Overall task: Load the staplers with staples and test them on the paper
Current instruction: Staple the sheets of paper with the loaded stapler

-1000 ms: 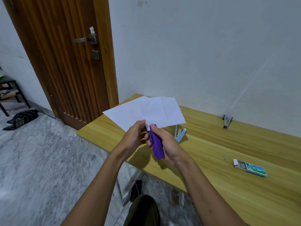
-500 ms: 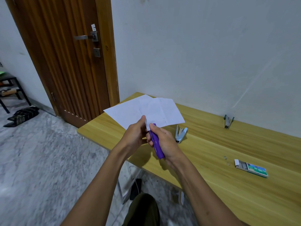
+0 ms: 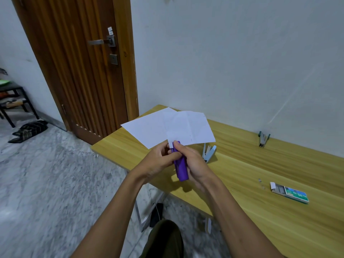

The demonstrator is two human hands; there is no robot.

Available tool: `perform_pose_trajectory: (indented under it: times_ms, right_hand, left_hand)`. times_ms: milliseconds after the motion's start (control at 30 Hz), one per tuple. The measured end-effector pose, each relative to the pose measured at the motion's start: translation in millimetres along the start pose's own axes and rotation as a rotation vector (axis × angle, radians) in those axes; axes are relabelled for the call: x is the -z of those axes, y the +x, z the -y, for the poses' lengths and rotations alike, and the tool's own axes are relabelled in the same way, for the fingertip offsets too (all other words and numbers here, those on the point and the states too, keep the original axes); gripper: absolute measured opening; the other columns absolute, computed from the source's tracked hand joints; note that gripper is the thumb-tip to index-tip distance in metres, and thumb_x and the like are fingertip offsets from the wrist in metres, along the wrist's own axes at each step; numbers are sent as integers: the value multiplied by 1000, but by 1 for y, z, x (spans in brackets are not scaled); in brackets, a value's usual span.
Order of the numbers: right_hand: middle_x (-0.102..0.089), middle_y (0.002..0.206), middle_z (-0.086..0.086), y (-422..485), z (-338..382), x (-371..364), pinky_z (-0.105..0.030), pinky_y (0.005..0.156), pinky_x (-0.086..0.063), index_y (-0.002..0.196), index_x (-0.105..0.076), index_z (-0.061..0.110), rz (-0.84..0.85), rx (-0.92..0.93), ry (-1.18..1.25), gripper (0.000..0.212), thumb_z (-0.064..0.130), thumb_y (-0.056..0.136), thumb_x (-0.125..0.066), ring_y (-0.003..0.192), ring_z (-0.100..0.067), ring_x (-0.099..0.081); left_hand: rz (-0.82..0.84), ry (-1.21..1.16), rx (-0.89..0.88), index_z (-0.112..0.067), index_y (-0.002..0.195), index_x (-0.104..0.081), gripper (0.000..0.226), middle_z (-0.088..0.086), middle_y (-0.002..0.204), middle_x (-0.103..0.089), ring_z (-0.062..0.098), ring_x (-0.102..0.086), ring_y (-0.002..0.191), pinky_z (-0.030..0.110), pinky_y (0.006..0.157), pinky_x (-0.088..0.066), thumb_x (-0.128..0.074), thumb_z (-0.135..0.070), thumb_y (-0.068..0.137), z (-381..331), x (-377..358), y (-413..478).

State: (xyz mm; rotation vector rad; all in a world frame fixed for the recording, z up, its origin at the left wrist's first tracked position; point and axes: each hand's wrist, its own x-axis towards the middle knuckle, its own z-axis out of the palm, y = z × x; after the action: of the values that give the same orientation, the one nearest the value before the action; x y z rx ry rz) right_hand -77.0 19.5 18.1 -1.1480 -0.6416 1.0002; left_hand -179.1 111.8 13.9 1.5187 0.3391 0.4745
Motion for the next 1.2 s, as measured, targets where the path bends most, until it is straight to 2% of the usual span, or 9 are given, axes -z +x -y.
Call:
perform_pose_trajectory:
  times_ms: [133, 233, 567, 700, 767, 867, 967, 1100, 1200]
  right_hand:
    - [-71, 104, -23, 1, 7, 3, -45, 92, -50, 99, -73, -4, -9, -12, -47, 41, 35, 92, -65, 96, -31, -64]
    - [-73, 106, -23, 1, 9, 7, -44, 97, -49, 96, -76, 1, -6, -21, -97, 38, 37, 92, -65, 94, -28, -68]
    - [-76, 93, -18, -2, 14, 10, -38, 92, -54, 79, -80, 11, -7, 6, -198, 32, 34, 93, -63, 85, -26, -71]
    - [-75, 103, -19, 0, 16, 13, -44, 94, -55, 99, -77, 3, 4, -29, -191, 36, 36, 94, -63, 94, -29, -70]
    - [-75, 100, -17, 1, 19, 12, -38, 83, -58, 104, -71, -2, 21, -56, -153, 39, 36, 95, -61, 88, -25, -71]
    - [-74, 84, -4, -2, 23, 9, -25, 65, -55, 95, -70, 4, 15, -75, -258, 36, 38, 96, -59, 71, -11, -68]
    - [-71, 79, -4, -3, 19, 7, -28, 63, -54, 99, -68, 4, 35, -116, -256, 40, 43, 95, -58, 68, -14, -65]
    - [-59, 78, -4, -2, 12, 14, -24, 41, -39, 107, -64, 7, -11, -242, -96, 47, 52, 92, -61, 54, -14, -50]
    - [-54, 77, -3, -3, 11, 25, -22, 39, -34, 98, -59, 7, -70, -267, -118, 35, 42, 94, -59, 51, -12, -45]
  left_hand:
    - [-6, -26, 53, -7, 118, -66, 33, 20, 105, -67, 22, -66, 111, 43, 103, -50, -71, -22, 89, -2, 0, 0]
    - [-5, -13, 47, -7, 118, -67, 26, 15, 110, -71, 22, -65, 114, 42, 105, -48, -65, -14, 93, -5, -3, -1]
    - [8, -27, -7, 0, 117, -65, 24, 28, 110, -63, 22, -62, 107, 42, 105, -47, -62, -11, 96, -1, -8, -1]
    - [107, -75, 115, 1, 114, -61, 31, 13, 107, -63, 22, -63, 107, 39, 101, -48, -60, -20, 92, -7, 1, 3]
    - [89, -253, 185, -5, 105, -58, 31, 7, 90, -63, 20, -61, 87, 39, 91, -48, -51, -28, 86, -10, 6, 7]
    - [-101, -281, 167, -7, 97, -58, 30, 6, 74, -54, 17, -56, 68, 35, 74, -52, -48, -35, 95, -12, 5, 17]
    - [-299, 0, 107, -4, 88, -62, 35, 13, 82, -55, 22, -57, 78, 28, 70, -55, -54, -37, 98, -6, 9, 29]
    - [-454, 102, 134, -13, 84, -62, 33, 10, 84, -58, 22, -55, 80, 35, 73, -50, -51, -42, 94, -1, 21, 46]
    - [-591, 218, 164, -12, 82, -58, 31, 9, 79, -52, 19, -49, 72, 30, 63, -40, -48, -36, 98, 2, 28, 61]
